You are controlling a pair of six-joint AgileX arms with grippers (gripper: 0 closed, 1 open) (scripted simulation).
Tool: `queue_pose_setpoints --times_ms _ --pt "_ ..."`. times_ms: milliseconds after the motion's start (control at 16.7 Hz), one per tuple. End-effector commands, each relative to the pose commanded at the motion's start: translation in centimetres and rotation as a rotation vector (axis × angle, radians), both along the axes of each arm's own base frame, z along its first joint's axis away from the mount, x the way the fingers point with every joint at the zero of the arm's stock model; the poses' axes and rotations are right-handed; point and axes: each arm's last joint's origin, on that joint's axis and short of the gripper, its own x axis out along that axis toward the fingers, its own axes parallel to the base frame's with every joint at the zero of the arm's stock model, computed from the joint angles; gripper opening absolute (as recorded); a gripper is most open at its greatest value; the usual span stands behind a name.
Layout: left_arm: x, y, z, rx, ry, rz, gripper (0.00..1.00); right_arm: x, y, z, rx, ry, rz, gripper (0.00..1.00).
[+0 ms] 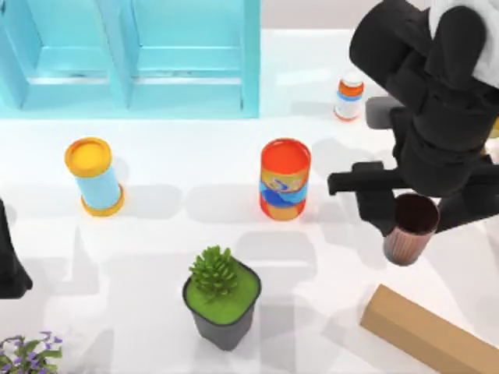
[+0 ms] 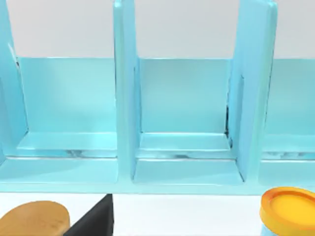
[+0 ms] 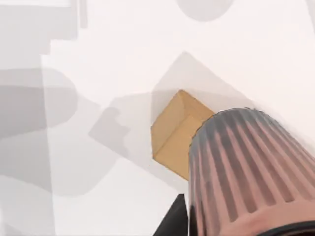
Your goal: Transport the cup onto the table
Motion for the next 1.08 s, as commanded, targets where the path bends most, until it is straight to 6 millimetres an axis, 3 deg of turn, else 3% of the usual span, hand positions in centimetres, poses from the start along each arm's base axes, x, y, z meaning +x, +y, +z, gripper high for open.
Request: queue_pose_setpoints --times_ms 180,360,840,1080 --pt "0.0 0.0 0.0 0.000 0.000 0.000 1.00 -2.8 4.0 0.1 0.022 -0.001 -0.010 0.00" --pt "0.0 0.0 0.0 0.000 0.000 0.000 1.00 -4.6 6.1 0.0 0.033 0.009 -0.030 0.00" --pt "0.0 0.0 0.0 0.000 0.000 0.000 1.00 -5.2 6.6 0.0 0.038 0.016 -0.052 0.00" --pt "0.0 0.0 0.0 0.000 0.000 0.000 1.00 -5.5 6.4 -1.9 0.026 0.031 -0.049 0.00"
